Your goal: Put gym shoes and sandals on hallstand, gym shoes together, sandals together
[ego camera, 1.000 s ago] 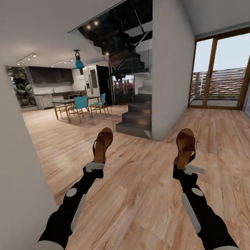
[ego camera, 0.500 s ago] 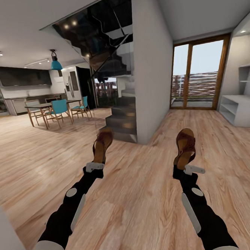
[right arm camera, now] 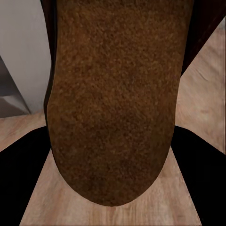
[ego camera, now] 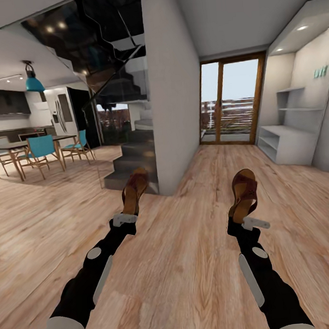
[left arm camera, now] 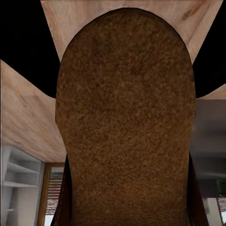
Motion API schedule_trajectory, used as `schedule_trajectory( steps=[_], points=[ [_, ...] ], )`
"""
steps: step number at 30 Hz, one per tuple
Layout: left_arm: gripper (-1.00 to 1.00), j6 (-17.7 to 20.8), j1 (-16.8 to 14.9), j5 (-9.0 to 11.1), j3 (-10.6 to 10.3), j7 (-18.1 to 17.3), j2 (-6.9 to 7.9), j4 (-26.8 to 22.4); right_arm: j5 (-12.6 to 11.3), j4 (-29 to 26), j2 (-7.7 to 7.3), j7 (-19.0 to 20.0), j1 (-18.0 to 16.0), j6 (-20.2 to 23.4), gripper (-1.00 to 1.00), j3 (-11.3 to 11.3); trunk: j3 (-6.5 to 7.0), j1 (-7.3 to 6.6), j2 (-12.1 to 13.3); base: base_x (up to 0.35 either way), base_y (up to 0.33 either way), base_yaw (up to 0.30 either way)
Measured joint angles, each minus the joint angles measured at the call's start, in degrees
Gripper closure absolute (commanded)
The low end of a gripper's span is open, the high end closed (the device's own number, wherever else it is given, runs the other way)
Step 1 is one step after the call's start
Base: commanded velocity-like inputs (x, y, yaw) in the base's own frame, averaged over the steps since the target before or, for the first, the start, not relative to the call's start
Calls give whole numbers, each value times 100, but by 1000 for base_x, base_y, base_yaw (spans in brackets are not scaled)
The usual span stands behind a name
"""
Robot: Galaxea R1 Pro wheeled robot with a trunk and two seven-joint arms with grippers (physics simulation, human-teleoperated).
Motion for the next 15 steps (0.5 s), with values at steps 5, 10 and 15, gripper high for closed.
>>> schedule_trajectory(
  steps=[5, 10, 15],
  points=[
    [100, 0, 0, 1, 0, 0, 0, 0, 0, 0, 0, 1, 0, 0, 100, 0, 0, 0, 0, 343, -141, -300],
    [100, 0, 0, 1, 0, 0, 0, 0, 0, 0, 0, 1, 0, 0, 100, 0, 0, 0, 0, 343, -146, -300],
    [100, 1, 0, 6, 0, 0, 0, 0, 0, 0, 0, 0, 0, 0, 100, 0, 0, 0, 0, 343, -141, -223]
  ],
)
